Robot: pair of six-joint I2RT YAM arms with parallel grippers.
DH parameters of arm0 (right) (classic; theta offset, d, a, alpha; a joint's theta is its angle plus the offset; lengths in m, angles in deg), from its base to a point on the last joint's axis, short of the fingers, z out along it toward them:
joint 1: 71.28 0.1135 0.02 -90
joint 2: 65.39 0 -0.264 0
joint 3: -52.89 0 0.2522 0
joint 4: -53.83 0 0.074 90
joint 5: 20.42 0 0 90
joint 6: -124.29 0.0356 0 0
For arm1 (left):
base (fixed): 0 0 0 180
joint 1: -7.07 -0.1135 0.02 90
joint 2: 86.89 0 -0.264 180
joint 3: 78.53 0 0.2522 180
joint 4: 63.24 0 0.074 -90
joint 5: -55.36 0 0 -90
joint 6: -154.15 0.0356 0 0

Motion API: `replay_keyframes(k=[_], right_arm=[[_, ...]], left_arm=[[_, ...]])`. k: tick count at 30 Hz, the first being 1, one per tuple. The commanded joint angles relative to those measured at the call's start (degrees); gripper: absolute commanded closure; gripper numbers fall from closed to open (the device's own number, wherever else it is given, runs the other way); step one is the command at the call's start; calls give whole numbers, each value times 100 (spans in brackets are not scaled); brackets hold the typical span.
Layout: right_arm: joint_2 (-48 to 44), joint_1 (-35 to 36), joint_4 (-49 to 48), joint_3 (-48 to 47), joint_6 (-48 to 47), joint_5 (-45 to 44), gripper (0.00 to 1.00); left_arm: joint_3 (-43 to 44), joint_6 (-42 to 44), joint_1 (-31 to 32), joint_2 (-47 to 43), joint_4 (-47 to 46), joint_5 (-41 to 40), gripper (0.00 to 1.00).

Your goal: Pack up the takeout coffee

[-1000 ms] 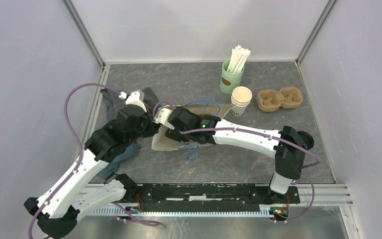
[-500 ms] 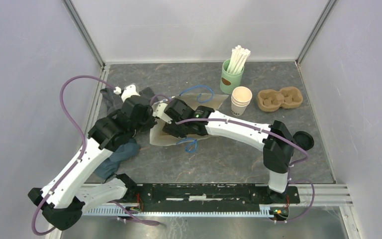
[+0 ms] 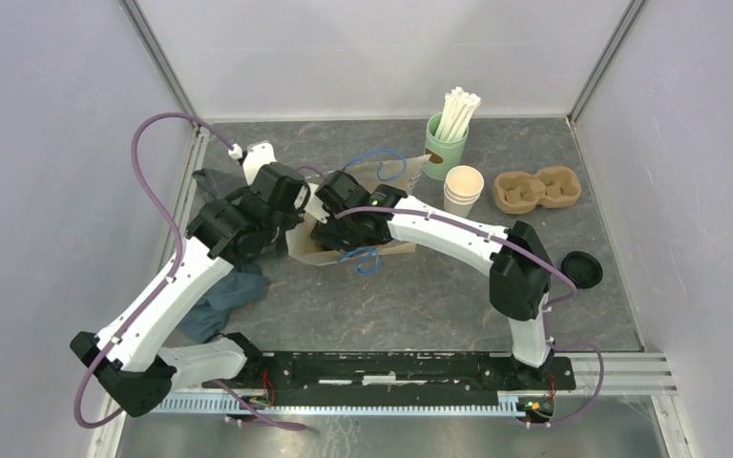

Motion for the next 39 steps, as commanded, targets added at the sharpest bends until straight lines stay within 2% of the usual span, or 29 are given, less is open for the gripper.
replay_keyframes(k=[1, 2, 4, 5, 10, 14, 18, 22, 25, 31, 39], right_arm=[[810, -30, 178, -38, 55, 150, 33], [875, -26, 165, -83, 64, 143, 32], [1041, -21, 186, -192, 80, 92, 33], [1131, -25, 197, -278, 74, 74, 33], [1596, -39, 233, -816, 63, 69, 33], [1933, -44, 290, -1081, 91, 63, 33], [1840, -79, 282, -1188, 150, 108, 30], [1671, -101, 252, -1211, 191, 211, 26], [1543, -99, 283, -1216, 243, 246, 18], [1221, -103, 345, -1366, 367, 262, 3], [861, -121, 482, -1559, 499, 441, 2]], left_arm=[[603, 339, 244, 171, -563, 559, 85], [684, 406, 244, 224, -512, 488, 84], [847, 526, 244, 322, -391, 360, 72], [942, 549, 244, 374, -293, 265, 70], [1130, 678, 244, 406, 46, -150, 64], [1213, 728, 197, 367, 243, -265, 63], [1421, 673, 112, 372, 655, -565, 57], [1255, 552, -20, 140, 819, -671, 52], [935, 440, -178, -104, 759, -532, 46], [746, 421, -547, -186, 627, -72, 43], [468, 462, -723, -311, 361, 485, 40]])
